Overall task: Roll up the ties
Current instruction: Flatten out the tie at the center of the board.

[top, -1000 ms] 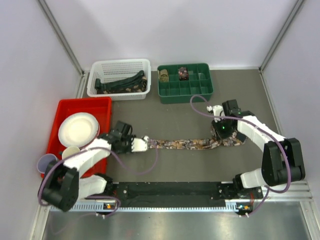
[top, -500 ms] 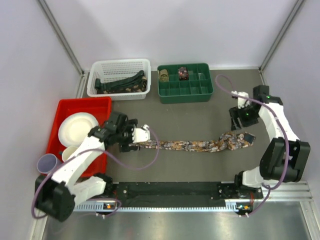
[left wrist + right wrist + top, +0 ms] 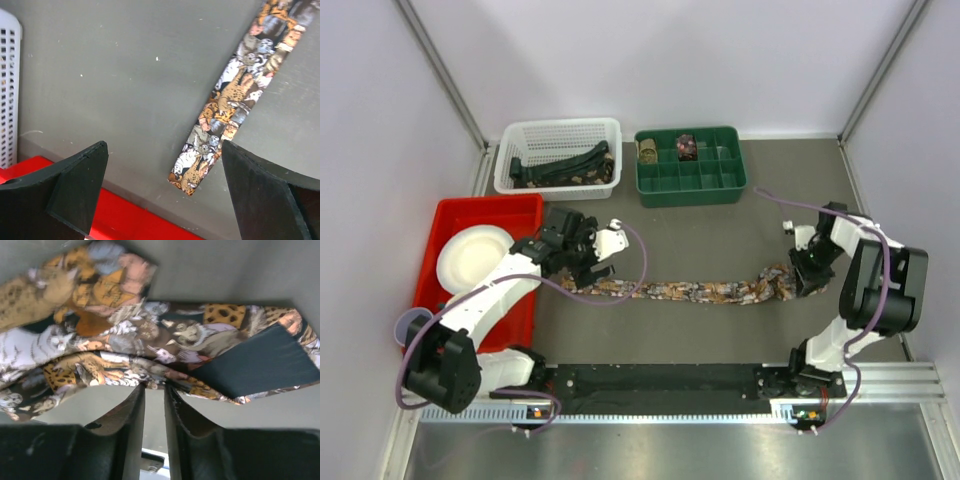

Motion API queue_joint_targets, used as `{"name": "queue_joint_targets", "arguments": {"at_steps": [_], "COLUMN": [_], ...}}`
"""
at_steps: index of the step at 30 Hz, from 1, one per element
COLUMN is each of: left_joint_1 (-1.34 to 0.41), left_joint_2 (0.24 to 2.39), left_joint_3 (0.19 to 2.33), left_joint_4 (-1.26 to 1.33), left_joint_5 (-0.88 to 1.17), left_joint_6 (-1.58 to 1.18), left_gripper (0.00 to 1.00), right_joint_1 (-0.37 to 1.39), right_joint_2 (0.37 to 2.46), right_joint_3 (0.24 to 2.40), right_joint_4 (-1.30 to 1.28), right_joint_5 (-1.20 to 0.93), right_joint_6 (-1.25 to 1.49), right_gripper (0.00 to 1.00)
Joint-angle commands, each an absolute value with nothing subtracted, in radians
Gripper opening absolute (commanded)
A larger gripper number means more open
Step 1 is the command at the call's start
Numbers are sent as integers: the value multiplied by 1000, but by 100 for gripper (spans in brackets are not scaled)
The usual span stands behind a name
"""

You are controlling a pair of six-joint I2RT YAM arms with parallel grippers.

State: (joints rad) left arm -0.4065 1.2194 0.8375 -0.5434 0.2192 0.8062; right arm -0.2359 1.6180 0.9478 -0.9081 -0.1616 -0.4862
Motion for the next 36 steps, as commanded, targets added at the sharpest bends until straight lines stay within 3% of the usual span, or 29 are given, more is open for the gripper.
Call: {"name": "queue_joint_targets", "arguments": {"at_steps": [1, 9, 14, 16, 22, 27, 36], "left_joint_1": [-399, -379, -379, -374, -348, -313, -261], "left_joint_2": [1244, 1232, 1249, 1256, 1247, 1262, 1252], "left_joint_3": [818, 808, 847, 861, 870, 910, 887], "left_joint_4": [-476, -420, -449, -460, -408, -381, -284], "left_joint_5": [180, 135, 170, 190, 261, 319, 380], "left_joint_6": [741, 628, 608, 578, 486, 375, 345], "left_gripper": [99, 99, 99, 99, 99, 99, 99], "right_joint_1": [-302, -402, -399, -387, -287, -267, -264], "right_joint_2": [1692, 1658, 1635, 1640, 1673, 1767, 1836], "right_joint_3": [986, 1106, 1251, 1276, 1253, 1258, 1221], "right_joint_4": [-795, -883, -1040, -1049, -976, -962, -948], "right_joint_5": [-29, -72, -367, -411, -402, -405, -426], "right_joint_6": [-474, -572, -546, -519, -471, -459, -463], "right_gripper": [22, 24, 46, 56, 69, 68, 52]}}
